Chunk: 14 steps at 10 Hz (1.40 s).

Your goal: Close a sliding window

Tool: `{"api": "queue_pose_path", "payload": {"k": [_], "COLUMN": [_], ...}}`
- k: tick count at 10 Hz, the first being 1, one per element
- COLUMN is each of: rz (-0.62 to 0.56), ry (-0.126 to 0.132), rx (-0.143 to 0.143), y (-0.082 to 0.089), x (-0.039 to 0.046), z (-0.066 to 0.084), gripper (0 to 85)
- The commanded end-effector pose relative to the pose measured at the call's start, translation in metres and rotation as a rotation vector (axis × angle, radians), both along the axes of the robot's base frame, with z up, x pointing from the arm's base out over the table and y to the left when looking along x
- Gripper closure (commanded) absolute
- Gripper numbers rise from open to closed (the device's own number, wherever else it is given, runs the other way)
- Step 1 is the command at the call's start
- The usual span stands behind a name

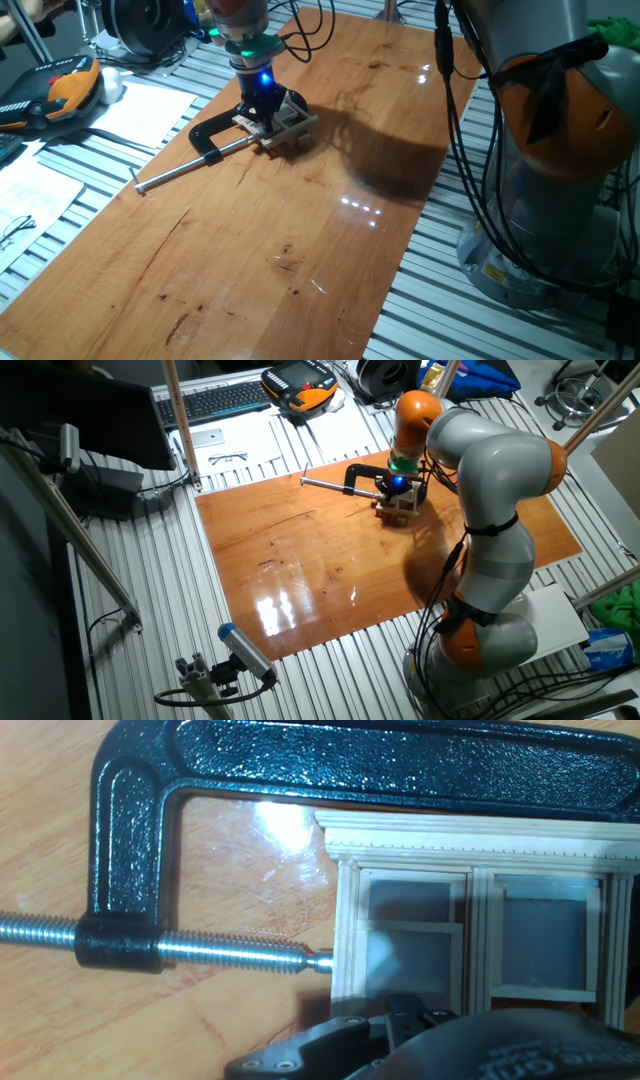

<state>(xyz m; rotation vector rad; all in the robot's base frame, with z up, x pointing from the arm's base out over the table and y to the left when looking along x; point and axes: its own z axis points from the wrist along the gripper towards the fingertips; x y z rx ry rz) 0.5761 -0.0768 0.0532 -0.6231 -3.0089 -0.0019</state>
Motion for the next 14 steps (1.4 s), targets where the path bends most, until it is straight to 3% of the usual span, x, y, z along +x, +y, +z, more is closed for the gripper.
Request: {"api": "queue_pose_path", "payload": {"k": [1,5,14], "rz": [-0.002,0.007,0.007], "ry": [-0.002,-0.023,-0.022], "rx": [0.0,-0.006,-0.004], "y": [0.0,-0.003,0.0], "x": [0.0,0.0048,-0.0008], "z": [0.0,-0.0025,-0.0022], "gripper": [85.0,85.0,85.0]}}
